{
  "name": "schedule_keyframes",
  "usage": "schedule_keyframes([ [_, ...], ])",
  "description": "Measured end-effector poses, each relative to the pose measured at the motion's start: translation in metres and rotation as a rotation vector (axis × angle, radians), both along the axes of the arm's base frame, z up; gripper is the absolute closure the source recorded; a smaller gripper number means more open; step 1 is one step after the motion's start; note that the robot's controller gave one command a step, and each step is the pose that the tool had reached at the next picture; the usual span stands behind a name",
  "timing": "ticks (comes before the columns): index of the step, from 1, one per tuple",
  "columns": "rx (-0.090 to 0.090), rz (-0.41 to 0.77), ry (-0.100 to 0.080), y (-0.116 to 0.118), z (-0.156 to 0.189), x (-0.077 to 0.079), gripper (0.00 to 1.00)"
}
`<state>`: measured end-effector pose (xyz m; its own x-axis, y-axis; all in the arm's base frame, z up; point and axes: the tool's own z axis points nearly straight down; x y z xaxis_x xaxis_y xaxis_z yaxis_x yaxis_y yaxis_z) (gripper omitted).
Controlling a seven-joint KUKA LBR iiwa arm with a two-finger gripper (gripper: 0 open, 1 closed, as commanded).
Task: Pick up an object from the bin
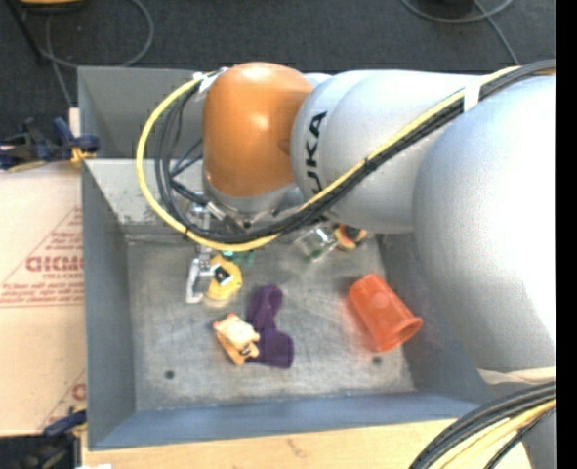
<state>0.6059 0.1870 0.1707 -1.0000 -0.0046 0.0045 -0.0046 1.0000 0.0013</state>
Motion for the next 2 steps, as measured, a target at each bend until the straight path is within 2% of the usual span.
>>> schedule_keyframes([
  [1, 0.001, -0.003, -0.008, -0.001, 0.005, 0.002, 0.00],
  [2, 0.002, 0.074, -0.015, -0.016, -0.019, 0.008, 0.00],
])
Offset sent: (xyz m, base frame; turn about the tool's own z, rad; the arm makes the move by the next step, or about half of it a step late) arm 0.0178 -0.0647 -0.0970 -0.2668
